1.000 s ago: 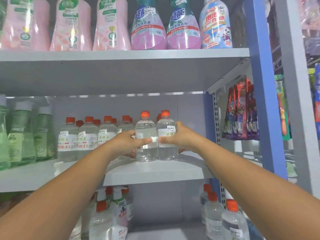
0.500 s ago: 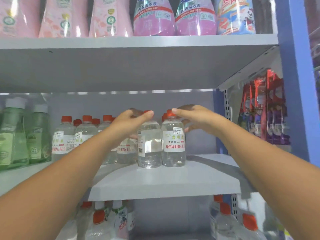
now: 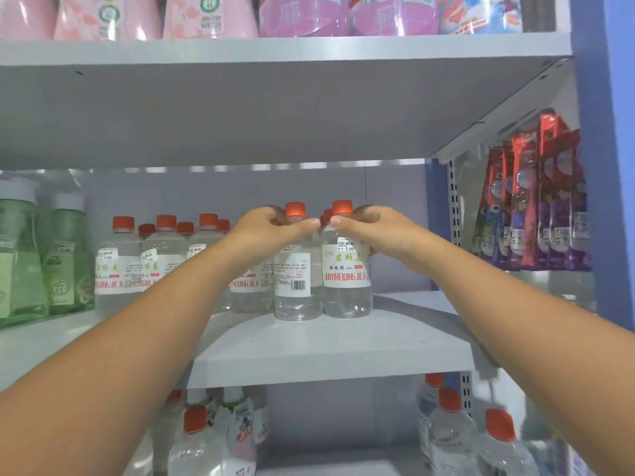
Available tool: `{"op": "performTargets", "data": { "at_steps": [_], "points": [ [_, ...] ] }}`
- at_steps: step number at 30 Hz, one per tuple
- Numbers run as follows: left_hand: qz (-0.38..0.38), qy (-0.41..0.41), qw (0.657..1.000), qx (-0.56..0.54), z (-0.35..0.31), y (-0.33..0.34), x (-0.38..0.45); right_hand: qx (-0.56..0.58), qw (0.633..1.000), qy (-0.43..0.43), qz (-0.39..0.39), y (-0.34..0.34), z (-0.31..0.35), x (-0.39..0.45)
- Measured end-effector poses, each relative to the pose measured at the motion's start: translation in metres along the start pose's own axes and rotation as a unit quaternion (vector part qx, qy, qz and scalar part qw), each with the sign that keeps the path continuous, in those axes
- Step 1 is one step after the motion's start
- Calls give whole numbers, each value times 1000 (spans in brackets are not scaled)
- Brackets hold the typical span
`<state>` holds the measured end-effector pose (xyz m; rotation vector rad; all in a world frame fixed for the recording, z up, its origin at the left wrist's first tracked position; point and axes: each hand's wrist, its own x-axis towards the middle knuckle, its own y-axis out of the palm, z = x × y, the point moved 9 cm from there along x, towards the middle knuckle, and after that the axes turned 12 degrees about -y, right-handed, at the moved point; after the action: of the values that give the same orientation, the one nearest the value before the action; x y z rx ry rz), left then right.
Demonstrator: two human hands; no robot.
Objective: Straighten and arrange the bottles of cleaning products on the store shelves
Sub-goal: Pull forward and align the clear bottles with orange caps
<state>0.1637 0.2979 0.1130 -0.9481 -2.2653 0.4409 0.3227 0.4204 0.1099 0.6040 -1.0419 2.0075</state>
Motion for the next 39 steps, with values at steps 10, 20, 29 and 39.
{"op": "performTargets", "data": {
  "at_steps": [10, 20, 29, 39],
  "points": [
    [-17, 7, 1000, -25, 8, -8, -3, 31, 999, -7, 14, 2, 4, -6],
    [8, -3, 999, -36, 16, -10, -1, -18, 1000, -8, -21, 2, 5, -8],
    [9, -5, 999, -34, 20, -13, 1, -21, 1000, 4, -19, 0, 3, -9],
    [10, 6, 999, -50, 20, -11, -4, 3, 1000, 17, -12, 4, -4, -8]
  ]
}}
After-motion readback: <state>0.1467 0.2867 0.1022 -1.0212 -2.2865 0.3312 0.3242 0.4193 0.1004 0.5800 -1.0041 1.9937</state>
